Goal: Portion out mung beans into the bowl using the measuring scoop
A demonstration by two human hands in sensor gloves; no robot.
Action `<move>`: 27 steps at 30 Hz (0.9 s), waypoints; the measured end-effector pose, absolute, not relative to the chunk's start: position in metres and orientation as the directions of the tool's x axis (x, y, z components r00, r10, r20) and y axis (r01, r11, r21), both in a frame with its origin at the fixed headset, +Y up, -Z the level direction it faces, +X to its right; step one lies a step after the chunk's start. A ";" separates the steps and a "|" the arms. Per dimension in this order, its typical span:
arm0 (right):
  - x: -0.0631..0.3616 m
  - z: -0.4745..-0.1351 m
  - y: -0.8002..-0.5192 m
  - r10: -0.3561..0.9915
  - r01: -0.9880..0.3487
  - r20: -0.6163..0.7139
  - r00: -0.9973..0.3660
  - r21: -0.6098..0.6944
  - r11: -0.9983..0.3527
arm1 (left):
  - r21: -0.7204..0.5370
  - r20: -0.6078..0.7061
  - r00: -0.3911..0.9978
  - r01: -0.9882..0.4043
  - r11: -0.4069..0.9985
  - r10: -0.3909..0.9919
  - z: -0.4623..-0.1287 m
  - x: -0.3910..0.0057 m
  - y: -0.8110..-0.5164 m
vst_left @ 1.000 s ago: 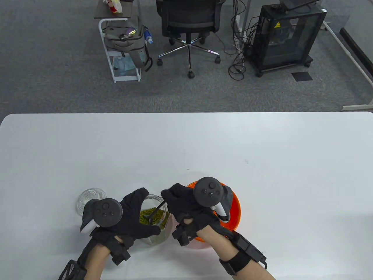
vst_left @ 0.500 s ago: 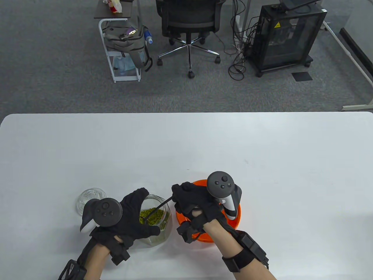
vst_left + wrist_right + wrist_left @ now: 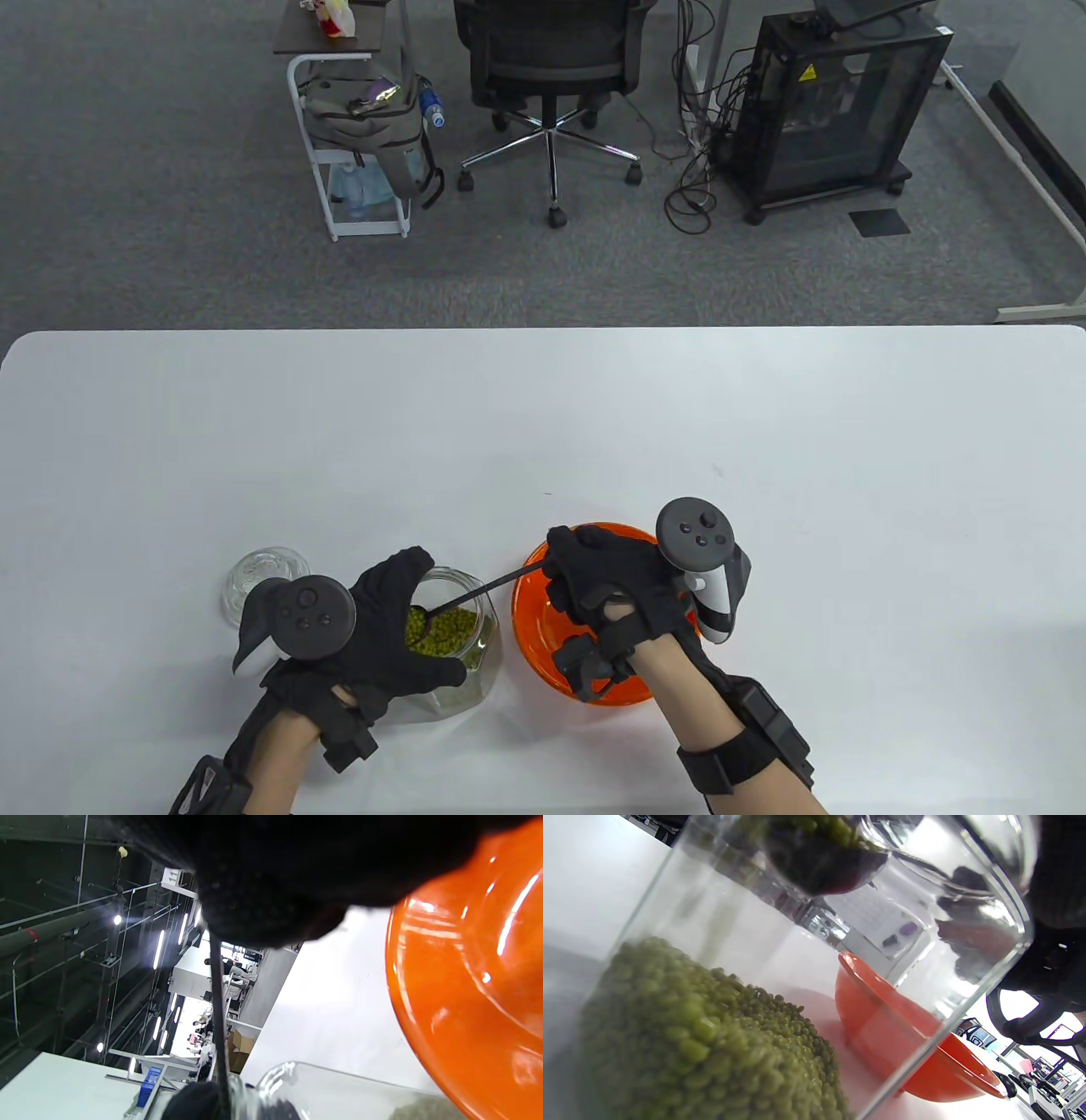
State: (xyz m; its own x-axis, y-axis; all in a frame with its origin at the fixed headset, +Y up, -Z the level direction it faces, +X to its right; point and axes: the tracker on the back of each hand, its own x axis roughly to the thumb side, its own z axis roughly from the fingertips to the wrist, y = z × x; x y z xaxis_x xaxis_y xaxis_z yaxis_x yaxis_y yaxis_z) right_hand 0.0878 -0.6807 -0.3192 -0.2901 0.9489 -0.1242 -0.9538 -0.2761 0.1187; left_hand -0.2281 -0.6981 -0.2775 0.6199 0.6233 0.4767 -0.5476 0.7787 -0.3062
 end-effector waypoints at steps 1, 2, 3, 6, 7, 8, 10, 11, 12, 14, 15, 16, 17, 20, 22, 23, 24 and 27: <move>0.091 -0.320 -0.682 0.949 -0.954 -0.120 -0.291 0.117 -0.277 | -0.307 0.476 0.620 -0.548 0.778 0.624 -0.278 -0.228 -0.698; 0.093 -0.321 -0.684 0.947 -0.953 -0.127 -0.295 0.117 -0.281 | -0.306 0.477 0.619 -0.549 0.778 0.624 -0.277 -0.228 -0.698; 0.095 -0.321 -0.685 0.948 -0.954 -0.130 -0.291 0.119 -0.277 | -0.307 0.476 0.618 -0.549 0.777 0.625 -0.278 -0.228 -0.698; 0.103 -0.322 -0.688 0.957 -0.965 -0.153 -0.246 0.127 -0.228 | -0.310 0.475 0.616 -0.550 0.775 0.628 -0.278 -0.228 -0.698; 0.106 -0.322 -0.689 0.958 -0.965 -0.152 -0.242 0.136 -0.222 | -0.312 0.474 0.616 -0.550 0.774 0.629 -0.278 -0.228 -0.698; 0.108 -0.322 -0.690 0.959 -0.969 -0.163 -0.232 0.128 -0.213 | -0.311 0.475 0.616 -0.551 0.774 0.629 -0.277 -0.228 -0.698; 0.112 -0.322 -0.693 0.961 -0.972 -0.172 -0.215 0.131 -0.194 | -0.313 0.474 0.616 -0.550 0.774 0.629 -0.277 -0.228 -0.698; 0.113 -0.322 -0.693 0.962 -0.974 -0.178 -0.207 0.127 -0.186 | -0.313 0.474 0.615 -0.551 0.774 0.630 -0.277 -0.228 -0.699; 0.115 -0.323 -0.694 0.963 -0.975 -0.178 -0.201 0.130 -0.179 | -0.314 0.474 0.615 -0.551 0.773 0.630 -0.277 -0.228 -0.699; 0.118 -0.322 -0.695 0.963 -0.977 -0.183 -0.196 0.126 -0.175 | -0.314 0.474 0.615 -0.551 0.773 0.631 -0.277 -0.228 -0.699; 0.119 -0.323 -0.696 0.965 -0.977 -0.183 -0.189 0.135 -0.166 | -0.314 0.474 0.615 -0.552 0.773 0.631 -0.277 -0.228 -0.699; 0.120 -0.323 -0.697 0.965 -0.978 -0.190 -0.181 0.136 -0.156 | -0.314 0.474 0.615 -0.551 0.773 0.631 -0.277 -0.228 -0.699; 0.121 -0.323 -0.697 0.966 -0.982 -0.201 -0.163 0.131 -0.138 | -0.315 0.473 0.614 -0.551 0.773 0.631 -0.277 -0.228 -0.699; 0.123 -0.323 -0.698 0.965 -0.982 -0.208 -0.158 0.131 -0.133 | -0.315 0.474 0.614 -0.551 0.772 0.632 -0.277 -0.229 -0.699; 0.124 -0.324 -0.698 0.966 -0.984 -0.215 -0.146 0.131 -0.119 | -0.315 0.474 0.613 -0.552 0.772 0.632 -0.277 -0.229 -0.699; 0.125 -0.324 -0.698 0.966 -0.984 -0.215 -0.144 0.132 -0.118 | -0.316 0.474 0.613 -0.551 0.772 0.632 -0.277 -0.229 -0.699; 0.125 -0.324 -0.697 0.966 -0.984 -0.212 -0.146 0.136 -0.118 | -0.316 0.474 0.614 -0.551 0.772 0.632 -0.277 -0.229 -0.699; 0.127 -0.325 -0.695 0.968 -0.986 -0.214 -0.130 0.133 -0.103 | -0.316 0.474 0.614 -0.551 0.773 0.631 -0.277 -0.229 -0.699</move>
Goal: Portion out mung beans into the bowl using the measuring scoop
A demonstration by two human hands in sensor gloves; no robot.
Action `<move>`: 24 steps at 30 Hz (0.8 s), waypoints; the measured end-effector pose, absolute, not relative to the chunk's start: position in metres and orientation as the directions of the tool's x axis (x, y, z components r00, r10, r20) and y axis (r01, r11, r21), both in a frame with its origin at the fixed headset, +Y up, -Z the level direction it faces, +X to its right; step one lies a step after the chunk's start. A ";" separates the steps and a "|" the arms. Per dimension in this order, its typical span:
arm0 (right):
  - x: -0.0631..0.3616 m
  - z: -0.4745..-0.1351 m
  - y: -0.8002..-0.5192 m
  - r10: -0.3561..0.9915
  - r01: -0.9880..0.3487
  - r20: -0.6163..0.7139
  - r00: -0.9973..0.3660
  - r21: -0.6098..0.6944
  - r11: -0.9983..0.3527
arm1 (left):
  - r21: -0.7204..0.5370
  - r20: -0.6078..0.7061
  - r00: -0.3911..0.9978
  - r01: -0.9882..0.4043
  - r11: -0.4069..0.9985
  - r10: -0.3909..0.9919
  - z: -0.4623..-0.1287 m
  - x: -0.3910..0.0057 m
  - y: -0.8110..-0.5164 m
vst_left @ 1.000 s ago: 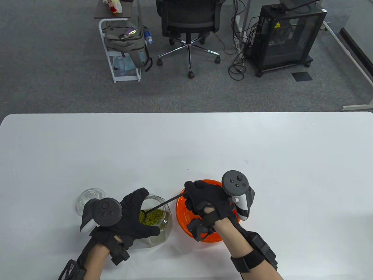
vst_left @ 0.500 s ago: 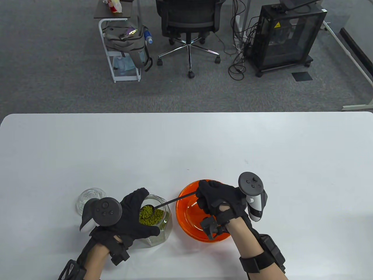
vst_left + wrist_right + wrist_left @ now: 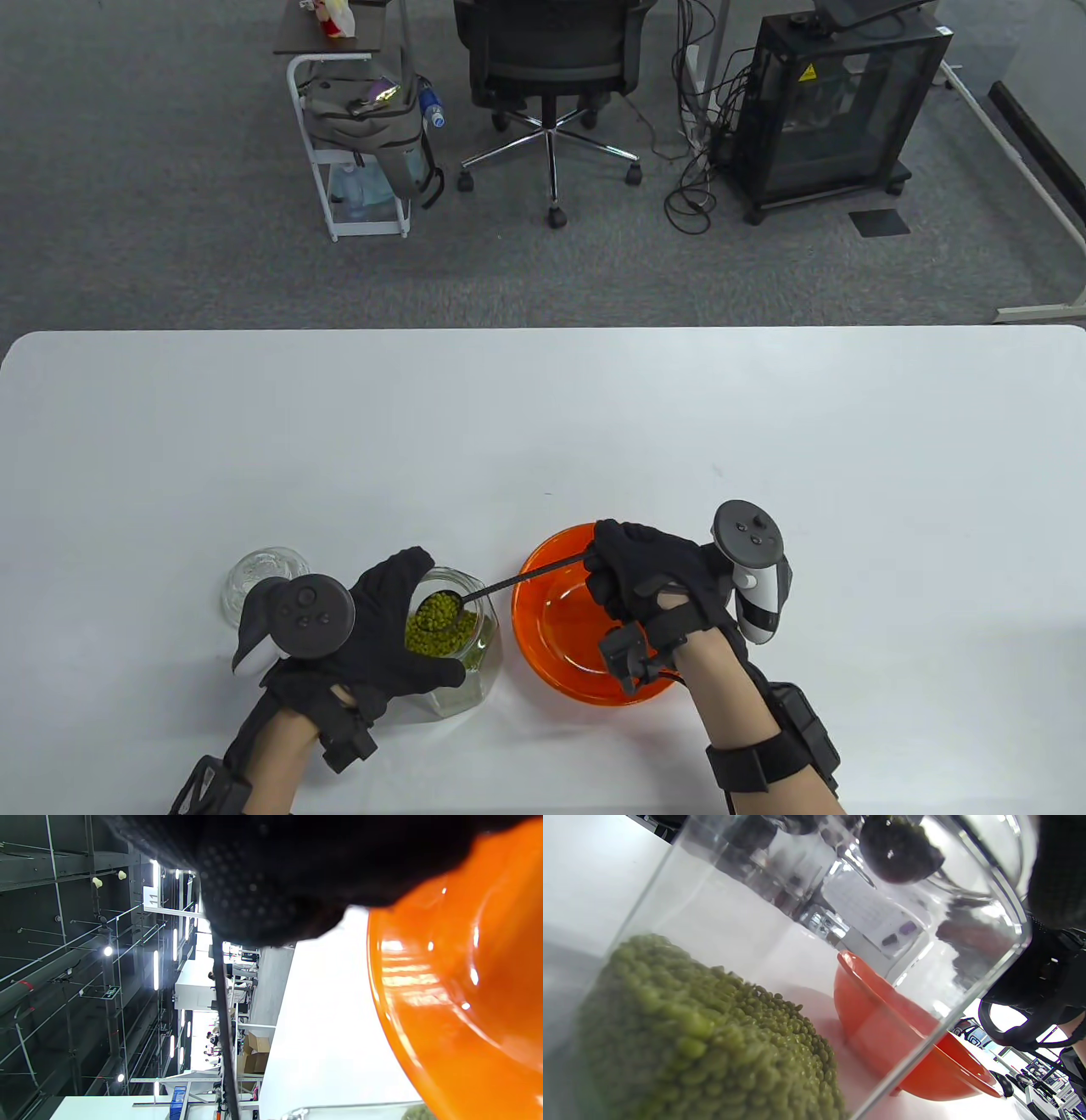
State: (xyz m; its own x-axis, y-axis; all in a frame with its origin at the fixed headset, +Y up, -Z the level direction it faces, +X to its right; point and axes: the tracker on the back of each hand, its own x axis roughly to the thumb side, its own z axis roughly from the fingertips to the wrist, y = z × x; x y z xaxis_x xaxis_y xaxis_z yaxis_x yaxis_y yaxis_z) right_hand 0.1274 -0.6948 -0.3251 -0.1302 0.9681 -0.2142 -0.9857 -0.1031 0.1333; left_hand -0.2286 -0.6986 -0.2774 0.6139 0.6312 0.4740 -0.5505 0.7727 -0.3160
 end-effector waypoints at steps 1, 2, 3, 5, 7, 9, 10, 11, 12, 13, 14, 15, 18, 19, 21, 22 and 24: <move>0.129 -0.325 -0.694 0.968 -0.986 -0.217 -0.127 0.130 -0.100 | -0.316 0.474 0.614 -0.550 0.773 0.631 -0.277 -0.229 -0.699; 0.130 -0.325 -0.693 0.969 -0.987 -0.213 -0.122 0.128 -0.096 | -0.316 0.474 0.614 -0.551 0.773 0.631 -0.277 -0.229 -0.699; 0.131 -0.326 -0.691 0.971 -0.988 -0.210 -0.113 0.129 -0.087 | -0.316 0.474 0.614 -0.551 0.772 0.632 -0.278 -0.229 -0.699; 0.134 -0.326 -0.688 0.972 -0.988 -0.205 -0.114 0.127 -0.089 | -0.316 0.474 0.614 -0.550 0.773 0.631 -0.278 -0.229 -0.699; 0.137 -0.326 -0.685 0.973 -0.988 -0.204 -0.111 0.126 -0.086 | -0.316 0.474 0.613 -0.551 0.772 0.632 -0.278 -0.229 -0.699; 0.142 -0.326 -0.682 0.974 -0.988 -0.199 -0.106 0.131 -0.081 | -0.317 0.474 0.614 -0.550 0.773 0.631 -0.278 -0.229 -0.699; 0.143 -0.326 -0.681 0.974 -0.988 -0.201 -0.104 0.132 -0.078 | -0.317 0.474 0.613 -0.550 0.773 0.631 -0.278 -0.229 -0.699; 0.146 -0.325 -0.679 0.976 -0.989 -0.199 -0.093 0.133 -0.067 | -0.317 0.474 0.613 -0.550 0.772 0.632 -0.278 -0.229 -0.699; 0.149 -0.325 -0.678 0.976 -0.989 -0.201 -0.085 0.136 -0.058 | -0.317 0.475 0.613 -0.550 0.773 0.631 -0.278 -0.229 -0.699; 0.151 -0.325 -0.677 0.976 -0.989 -0.202 -0.082 0.137 -0.055 | -0.317 0.475 0.613 -0.550 0.773 0.631 -0.278 -0.229 -0.699; 0.154 -0.324 -0.676 0.977 -0.990 -0.197 -0.078 0.135 -0.052 | -0.318 0.475 0.613 -0.550 0.772 0.632 -0.278 -0.229 -0.699; 0.157 -0.324 -0.675 0.977 -0.990 -0.197 -0.077 0.133 -0.051 | -0.318 0.475 0.613 -0.550 0.772 0.632 -0.278 -0.229 -0.699; 0.168 -0.322 -0.671 0.979 -0.991 -0.187 -0.077 0.125 -0.054 | -0.318 0.475 0.613 -0.549 0.773 0.631 -0.278 -0.228 -0.699; 0.172 -0.321 -0.670 0.980 -0.991 -0.186 -0.075 0.124 -0.052 | -0.318 0.475 0.614 -0.549 0.773 0.631 -0.278 -0.228 -0.699; 0.181 -0.321 -0.670 0.980 -0.992 -0.187 -0.068 0.115 -0.047 | -0.318 0.475 0.614 -0.548 0.773 0.631 -0.278 -0.228 -0.699; 0.187 -0.320 -0.670 0.980 -0.992 -0.185 -0.070 0.113 -0.049 | -0.318 0.475 0.614 -0.548 0.774 0.630 -0.278 -0.228 -0.699; 0.197 -0.320 -0.671 0.980 -0.995 -0.189 -0.064 0.094 -0.047 | -0.317 0.476 0.614 -0.548 0.774 0.630 -0.278 -0.228 -0.699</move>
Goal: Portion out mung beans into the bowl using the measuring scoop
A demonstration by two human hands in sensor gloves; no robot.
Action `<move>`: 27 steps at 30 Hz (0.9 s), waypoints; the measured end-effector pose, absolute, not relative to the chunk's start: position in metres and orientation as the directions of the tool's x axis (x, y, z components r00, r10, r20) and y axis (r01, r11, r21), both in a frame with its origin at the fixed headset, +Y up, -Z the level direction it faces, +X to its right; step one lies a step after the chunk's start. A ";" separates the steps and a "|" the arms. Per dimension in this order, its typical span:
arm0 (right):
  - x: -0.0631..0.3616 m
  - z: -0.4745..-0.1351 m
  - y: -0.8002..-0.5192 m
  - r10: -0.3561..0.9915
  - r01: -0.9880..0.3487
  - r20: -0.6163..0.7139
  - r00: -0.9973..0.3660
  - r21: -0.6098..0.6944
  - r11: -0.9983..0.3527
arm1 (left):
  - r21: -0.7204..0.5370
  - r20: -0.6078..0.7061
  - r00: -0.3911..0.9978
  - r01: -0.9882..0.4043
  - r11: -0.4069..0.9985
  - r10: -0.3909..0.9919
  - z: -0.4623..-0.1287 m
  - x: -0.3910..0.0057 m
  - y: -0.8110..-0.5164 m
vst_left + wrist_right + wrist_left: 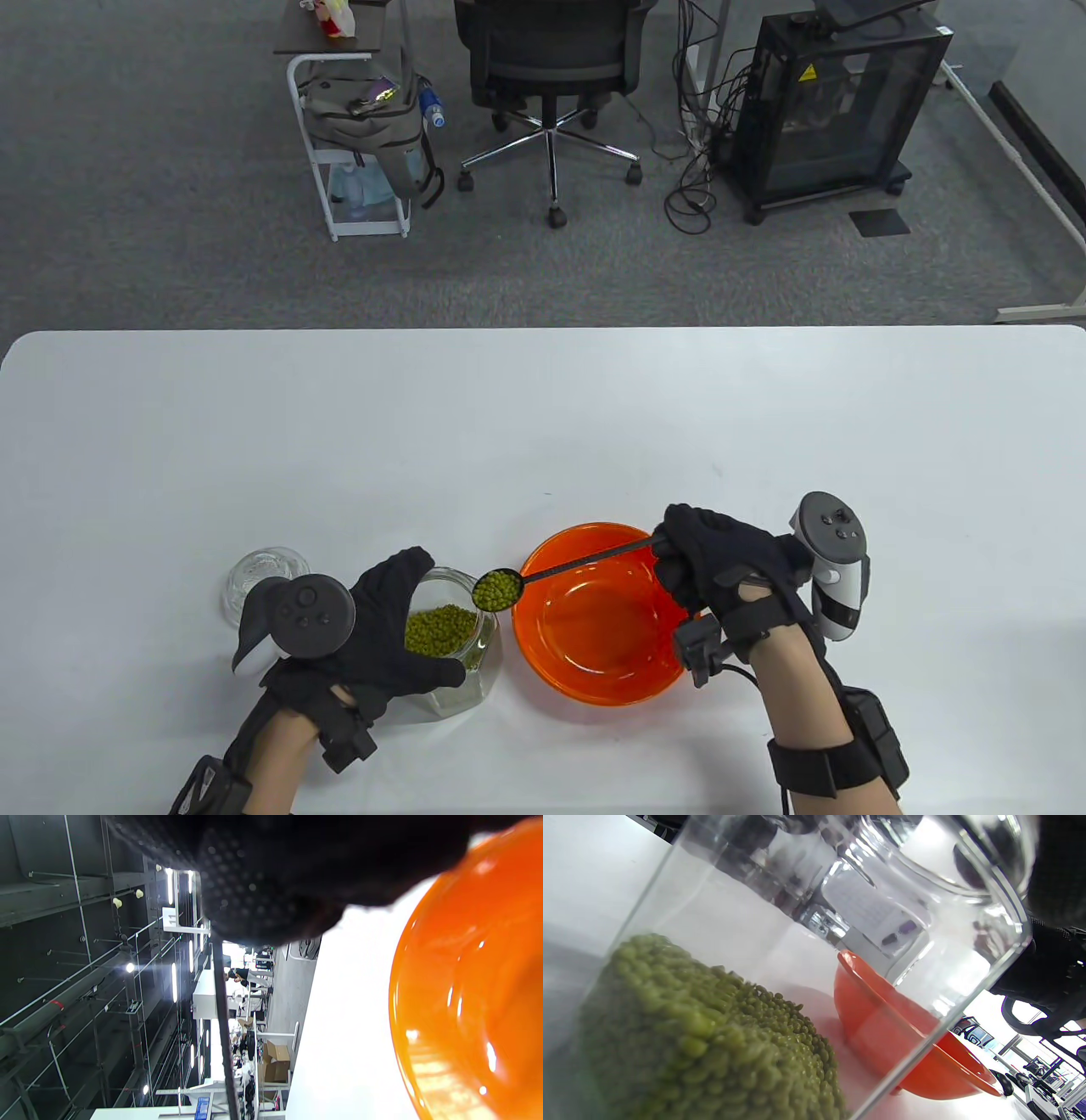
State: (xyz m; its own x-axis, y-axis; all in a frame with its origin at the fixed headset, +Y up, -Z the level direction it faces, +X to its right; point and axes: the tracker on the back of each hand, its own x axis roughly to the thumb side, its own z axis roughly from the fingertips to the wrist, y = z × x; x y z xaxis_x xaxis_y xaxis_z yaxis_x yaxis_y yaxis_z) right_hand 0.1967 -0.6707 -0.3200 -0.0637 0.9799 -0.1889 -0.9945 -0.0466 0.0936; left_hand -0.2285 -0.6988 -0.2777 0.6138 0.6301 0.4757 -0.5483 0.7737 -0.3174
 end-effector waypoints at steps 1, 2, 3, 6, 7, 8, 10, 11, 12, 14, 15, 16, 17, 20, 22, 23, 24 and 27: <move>0.201 -0.320 -0.671 0.980 -0.994 -0.188 -0.066 0.096 -0.049 | -0.318 0.475 0.613 -0.549 0.773 0.631 -0.278 -0.228 -0.699; 0.207 -0.320 -0.672 0.978 -0.995 -0.195 -0.068 0.086 -0.052 | -0.318 0.476 0.613 -0.549 0.773 0.631 -0.278 -0.228 -0.699; 0.213 -0.321 -0.673 0.978 -0.995 -0.197 -0.068 0.079 -0.054 | -0.318 0.476 0.612 -0.550 0.772 0.631 -0.278 -0.229 -0.699; 0.225 -0.321 -0.675 0.975 -0.996 -0.208 -0.075 0.068 -0.062 | -0.318 0.476 0.612 -0.550 0.772 0.632 -0.278 -0.228 -0.699; 0.230 -0.322 -0.677 0.974 -0.996 -0.212 -0.077 0.069 -0.064 | -0.319 0.475 0.612 -0.550 0.772 0.632 -0.278 -0.228 -0.699; 0.234 -0.322 -0.679 0.973 -0.996 -0.219 -0.079 0.067 -0.066 | -0.319 0.475 0.612 -0.549 0.772 0.632 -0.278 -0.228 -0.699; 0.241 -0.323 -0.684 0.972 -0.996 -0.221 -0.083 0.060 -0.071 | -0.321 0.476 0.612 -0.549 0.772 0.632 -0.278 -0.229 -0.699; 0.243 -0.323 -0.686 0.971 -0.996 -0.225 -0.084 0.050 -0.075 | -0.321 0.476 0.611 -0.548 0.772 0.632 -0.278 -0.229 -0.699; 0.247 -0.323 -0.690 0.970 -0.996 -0.226 -0.090 0.039 -0.084 | -0.321 0.476 0.611 -0.548 0.772 0.632 -0.278 -0.229 -0.699; 0.252 -0.324 -0.696 0.967 -0.995 -0.235 -0.103 0.026 -0.100 | -0.322 0.477 0.610 -0.549 0.771 0.633 -0.278 -0.229 -0.699; 0.255 -0.324 -0.699 0.965 -0.995 -0.240 -0.103 0.013 -0.103 | -0.324 0.477 0.609 -0.548 0.771 0.634 -0.278 -0.229 -0.699; 0.256 -0.323 -0.701 0.964 -0.995 -0.244 -0.102 0.008 -0.103 | -0.324 0.477 0.610 -0.547 0.772 0.633 -0.278 -0.229 -0.699; 0.258 -0.323 -0.705 0.961 -0.994 -0.255 -0.102 -0.001 -0.106 | -0.324 0.477 0.613 -0.544 0.774 0.630 -0.278 -0.229 -0.699; 0.260 -0.322 -0.715 0.956 -0.993 -0.272 -0.110 -0.010 -0.116 | -0.325 0.478 0.613 -0.542 0.775 0.629 -0.278 -0.229 -0.699; 0.260 -0.322 -0.719 0.954 -0.990 -0.268 -0.134 -0.008 -0.141 | -0.325 0.478 0.613 -0.543 0.774 0.630 -0.278 -0.229 -0.699; 0.260 -0.322 -0.721 0.953 -0.988 -0.264 -0.149 -0.011 -0.157 | -0.325 0.478 0.613 -0.543 0.775 0.629 -0.278 -0.229 -0.699; 0.260 -0.321 -0.722 0.951 -0.986 -0.267 -0.156 -0.020 -0.167 | -0.325 0.478 0.613 -0.543 0.775 0.629 -0.278 -0.229 -0.699; 0.256 -0.321 -0.726 0.947 -0.979 -0.259 -0.191 -0.015 -0.202 | -0.325 0.479 0.614 -0.540 0.776 0.628 -0.278 -0.229 -0.699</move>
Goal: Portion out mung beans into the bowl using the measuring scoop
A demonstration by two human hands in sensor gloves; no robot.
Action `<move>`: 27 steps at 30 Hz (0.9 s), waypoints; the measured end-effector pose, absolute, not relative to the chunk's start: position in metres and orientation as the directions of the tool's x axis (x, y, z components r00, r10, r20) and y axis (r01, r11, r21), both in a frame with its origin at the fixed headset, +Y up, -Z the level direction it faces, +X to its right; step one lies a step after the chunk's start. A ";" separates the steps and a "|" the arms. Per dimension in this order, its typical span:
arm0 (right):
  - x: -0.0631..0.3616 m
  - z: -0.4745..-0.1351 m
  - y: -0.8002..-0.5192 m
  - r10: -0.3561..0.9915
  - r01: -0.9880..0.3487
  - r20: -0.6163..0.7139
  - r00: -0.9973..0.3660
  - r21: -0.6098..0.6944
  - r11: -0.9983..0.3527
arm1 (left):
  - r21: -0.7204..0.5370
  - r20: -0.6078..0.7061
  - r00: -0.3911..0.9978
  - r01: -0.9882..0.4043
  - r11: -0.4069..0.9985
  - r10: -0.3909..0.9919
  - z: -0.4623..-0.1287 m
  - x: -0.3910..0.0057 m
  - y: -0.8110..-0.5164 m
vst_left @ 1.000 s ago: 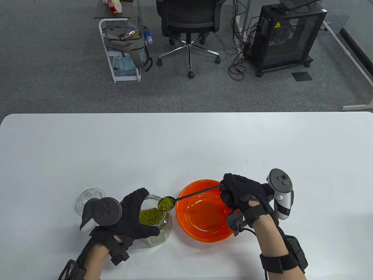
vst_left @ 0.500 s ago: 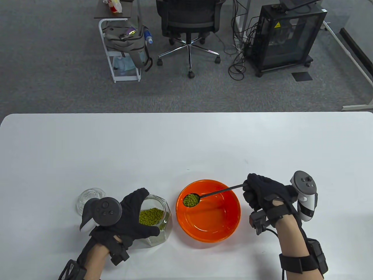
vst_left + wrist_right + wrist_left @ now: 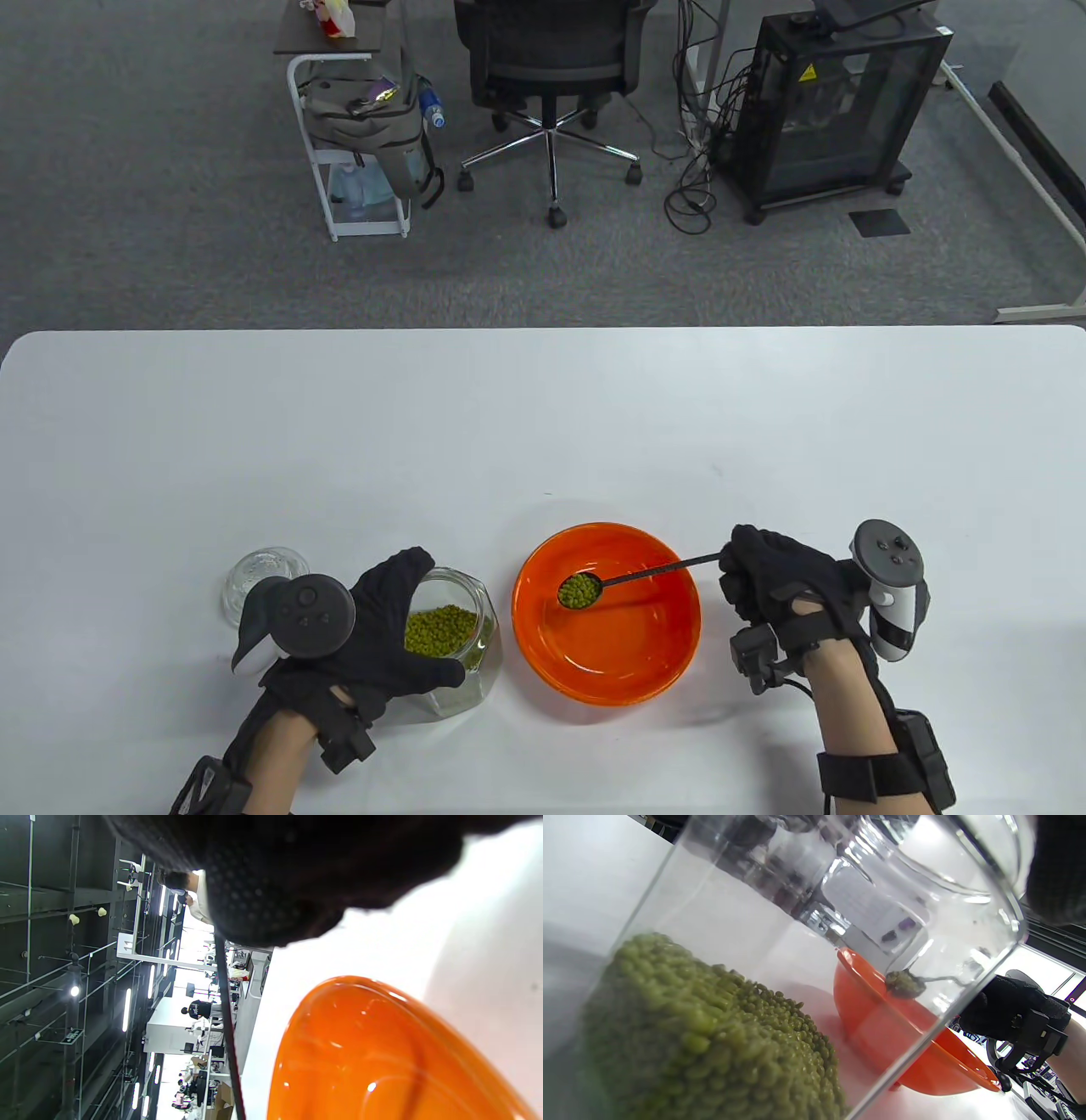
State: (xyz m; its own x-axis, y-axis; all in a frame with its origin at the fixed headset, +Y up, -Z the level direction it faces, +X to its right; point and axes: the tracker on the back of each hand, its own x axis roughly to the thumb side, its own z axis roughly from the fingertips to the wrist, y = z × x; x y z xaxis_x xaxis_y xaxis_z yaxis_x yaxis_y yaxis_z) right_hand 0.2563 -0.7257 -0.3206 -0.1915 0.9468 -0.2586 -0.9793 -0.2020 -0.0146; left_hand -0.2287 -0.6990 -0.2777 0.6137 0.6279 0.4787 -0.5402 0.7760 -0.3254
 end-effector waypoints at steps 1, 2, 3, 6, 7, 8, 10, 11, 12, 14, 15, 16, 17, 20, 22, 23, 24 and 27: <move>0.255 -0.320 -0.726 0.947 -0.977 -0.250 -0.202 -0.020 -0.214 | -0.326 0.478 0.613 -0.541 0.775 0.629 -0.278 -0.229 -0.699; 0.254 -0.320 -0.726 0.947 -0.975 -0.244 -0.209 -0.026 -0.221 | -0.327 0.478 0.612 -0.542 0.774 0.630 -0.278 -0.229 -0.699; 0.252 -0.320 -0.726 0.945 -0.971 -0.236 -0.227 -0.023 -0.239 | -0.328 0.478 0.611 -0.543 0.773 0.631 -0.278 -0.229 -0.699; 0.247 -0.319 -0.724 0.940 -0.959 -0.206 -0.271 -0.028 -0.283 | -0.329 0.478 0.611 -0.542 0.774 0.631 -0.278 -0.229 -0.699; 0.246 -0.319 -0.723 0.939 -0.956 -0.200 -0.280 -0.032 -0.292 | -0.329 0.478 0.611 -0.541 0.773 0.631 -0.278 -0.229 -0.699; 0.244 -0.318 -0.722 0.936 -0.950 -0.192 -0.296 -0.038 -0.309 | -0.329 0.478 0.611 -0.541 0.774 0.631 -0.278 -0.229 -0.699; 0.241 -0.317 -0.720 0.928 -0.939 -0.171 -0.332 -0.039 -0.343 | -0.331 0.478 0.610 -0.541 0.773 0.632 -0.278 -0.229 -0.699; 0.239 -0.316 -0.719 0.923 -0.931 -0.159 -0.351 -0.042 -0.361 | -0.331 0.478 0.610 -0.541 0.773 0.632 -0.278 -0.229 -0.699; 0.238 -0.315 -0.718 0.920 -0.926 -0.147 -0.363 -0.052 -0.374 | -0.331 0.478 0.610 -0.541 0.773 0.632 -0.278 -0.229 -0.699; 0.234 -0.314 -0.714 0.912 -0.913 -0.119 -0.393 -0.062 -0.402 | -0.331 0.479 0.610 -0.541 0.773 0.632 -0.278 -0.229 -0.699; 0.232 -0.313 -0.713 0.909 -0.909 -0.109 -0.403 -0.068 -0.411 | -0.332 0.479 0.610 -0.540 0.773 0.632 -0.278 -0.229 -0.699; 0.230 -0.312 -0.711 0.904 -0.904 -0.096 -0.416 -0.069 -0.423 | -0.332 0.479 0.610 -0.540 0.774 0.631 -0.277 -0.229 -0.699; 0.228 -0.311 -0.709 0.899 -0.896 -0.077 -0.432 -0.080 -0.437 | -0.332 0.479 0.611 -0.539 0.774 0.631 -0.277 -0.229 -0.699; 0.222 -0.308 -0.704 0.874 -0.869 -0.033 -0.484 -0.098 -0.485 | -0.332 0.479 0.611 -0.539 0.774 0.631 -0.277 -0.229 -0.699; 0.219 -0.305 -0.701 0.859 -0.854 0.000 -0.511 -0.116 -0.508 | -0.332 0.479 0.611 -0.539 0.774 0.630 -0.277 -0.229 -0.699; 0.216 -0.304 -0.698 0.850 -0.845 0.022 -0.526 -0.124 -0.519 | -0.332 0.479 0.611 -0.539 0.774 0.630 -0.277 -0.229 -0.699; 0.215 -0.303 -0.697 0.845 -0.841 0.040 -0.534 -0.128 -0.526 | -0.332 0.479 0.611 -0.538 0.775 0.630 -0.277 -0.229 -0.699; 0.208 -0.298 -0.690 0.810 -0.814 0.103 -0.577 -0.154 -0.560 | -0.332 0.479 0.611 -0.538 0.775 0.630 -0.277 -0.229 -0.699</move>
